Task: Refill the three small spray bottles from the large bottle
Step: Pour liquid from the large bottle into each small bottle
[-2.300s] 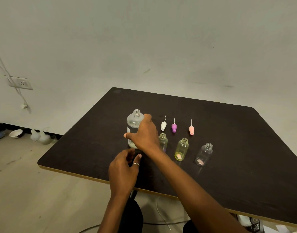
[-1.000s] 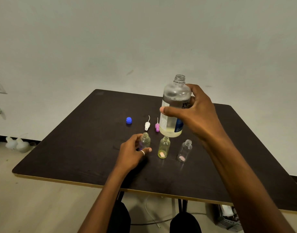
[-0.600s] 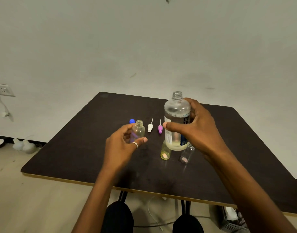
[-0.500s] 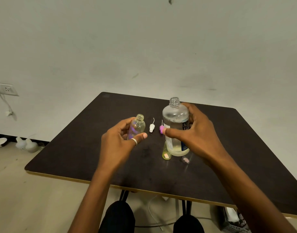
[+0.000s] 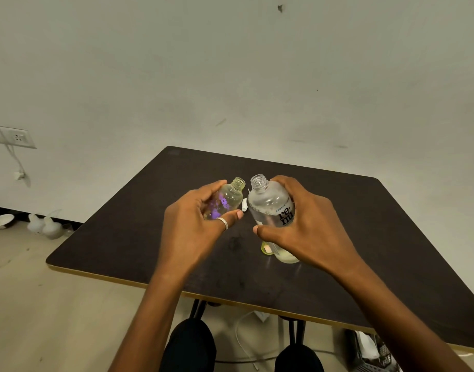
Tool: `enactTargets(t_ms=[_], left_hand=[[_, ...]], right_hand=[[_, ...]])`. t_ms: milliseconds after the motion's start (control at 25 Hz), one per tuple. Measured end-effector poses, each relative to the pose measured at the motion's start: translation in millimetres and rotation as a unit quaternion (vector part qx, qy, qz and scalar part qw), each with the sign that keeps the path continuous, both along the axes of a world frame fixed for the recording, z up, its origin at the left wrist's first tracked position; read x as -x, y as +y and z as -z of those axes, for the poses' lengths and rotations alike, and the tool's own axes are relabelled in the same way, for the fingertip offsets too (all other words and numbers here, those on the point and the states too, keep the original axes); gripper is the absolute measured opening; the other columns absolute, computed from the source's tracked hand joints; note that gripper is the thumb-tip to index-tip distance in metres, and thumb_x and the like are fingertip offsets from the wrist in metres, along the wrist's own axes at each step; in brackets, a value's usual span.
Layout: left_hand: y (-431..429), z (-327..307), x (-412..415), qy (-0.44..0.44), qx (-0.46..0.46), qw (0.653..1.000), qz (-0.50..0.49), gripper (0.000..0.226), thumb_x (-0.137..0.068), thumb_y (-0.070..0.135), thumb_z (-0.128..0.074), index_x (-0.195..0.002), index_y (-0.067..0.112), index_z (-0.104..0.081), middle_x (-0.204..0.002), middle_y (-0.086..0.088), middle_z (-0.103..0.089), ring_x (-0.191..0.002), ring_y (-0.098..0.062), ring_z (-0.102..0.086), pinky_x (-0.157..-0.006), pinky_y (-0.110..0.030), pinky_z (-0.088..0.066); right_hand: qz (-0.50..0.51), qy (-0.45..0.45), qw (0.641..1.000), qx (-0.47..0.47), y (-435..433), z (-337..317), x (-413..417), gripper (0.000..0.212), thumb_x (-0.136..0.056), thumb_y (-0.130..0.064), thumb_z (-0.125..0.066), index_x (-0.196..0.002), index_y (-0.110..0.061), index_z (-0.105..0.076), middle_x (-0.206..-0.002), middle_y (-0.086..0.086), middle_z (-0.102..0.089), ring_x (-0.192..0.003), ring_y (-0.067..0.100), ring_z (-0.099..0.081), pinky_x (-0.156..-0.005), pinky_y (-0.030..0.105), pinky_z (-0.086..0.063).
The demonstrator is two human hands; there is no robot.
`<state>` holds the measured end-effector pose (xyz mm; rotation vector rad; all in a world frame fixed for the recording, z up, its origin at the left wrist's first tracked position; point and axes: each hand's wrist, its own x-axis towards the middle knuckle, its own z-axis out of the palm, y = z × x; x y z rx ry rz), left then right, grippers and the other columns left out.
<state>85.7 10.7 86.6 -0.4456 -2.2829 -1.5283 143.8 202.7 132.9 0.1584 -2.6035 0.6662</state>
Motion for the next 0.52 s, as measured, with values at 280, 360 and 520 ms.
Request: enactTargets(t_ms=[280,360,520], left_hand=[[1.1,3.1,-2.4,-0.007,0.001,1.000,0.007,0.066,-0.069,0.037,-0.085,-0.130,0.029,-0.062,-0.108,0.024,-0.064,-0.089,0.020,-0.059,-0.074,0.002,-0.044],[1.9,4.5,-2.8,-0.013,-0.003,1.000,0.010,0.066,-0.068,0.036,-0.086,-0.130,0.028,-0.063,-0.106,0.026,-0.062,-0.087,0.023,-0.058,-0.075,0.001,-0.044],[4.9,7.5,-1.4,-0.022,-0.008,1.000,0.013,0.067,-0.068,0.036,-0.086,-0.130,0.028,-0.063,-0.110,0.023,-0.063,-0.092,0.017,-0.059,-0.077,-0.001,-0.047]], right_hand=[[0.021,0.000,0.996,-0.084,-1.0,-3.6,1.7,0.071,-0.068,-0.050,-0.074,-0.130,-0.035,-0.044,-0.106,-0.011,-0.064,-0.086,0.010,-0.060,-0.078,0.033,-0.054],[0.022,0.000,0.995,-0.097,-0.6,-4.6,1.6,0.071,-0.068,-0.050,-0.074,-0.131,-0.035,-0.043,-0.106,-0.010,-0.064,-0.087,0.011,-0.060,-0.077,0.032,-0.052],[0.033,-0.006,0.989,-0.146,1.2,-6.7,4.1,0.077,-0.069,-0.050,-0.073,-0.137,-0.034,-0.041,-0.108,-0.008,-0.064,-0.088,0.012,-0.059,-0.071,0.025,-0.038]])
